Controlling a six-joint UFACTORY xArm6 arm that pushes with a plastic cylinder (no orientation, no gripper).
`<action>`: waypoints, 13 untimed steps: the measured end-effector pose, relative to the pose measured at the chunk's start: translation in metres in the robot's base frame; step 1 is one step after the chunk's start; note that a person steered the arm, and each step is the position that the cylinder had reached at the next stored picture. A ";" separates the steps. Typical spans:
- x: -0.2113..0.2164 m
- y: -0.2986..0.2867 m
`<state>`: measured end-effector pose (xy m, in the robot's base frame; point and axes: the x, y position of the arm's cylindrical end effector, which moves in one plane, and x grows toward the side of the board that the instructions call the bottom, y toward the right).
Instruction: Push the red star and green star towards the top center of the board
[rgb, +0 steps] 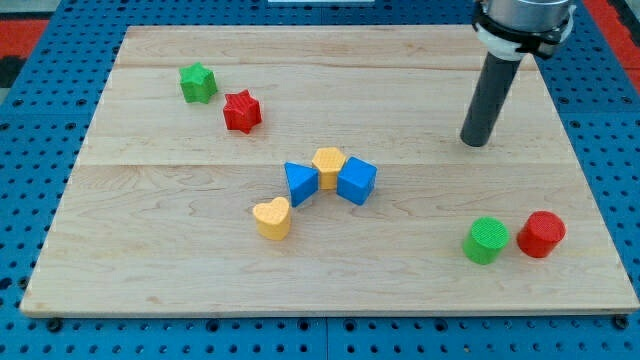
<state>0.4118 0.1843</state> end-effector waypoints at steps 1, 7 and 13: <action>0.014 0.005; 0.068 -0.142; -0.024 -0.252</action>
<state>0.3878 -0.0682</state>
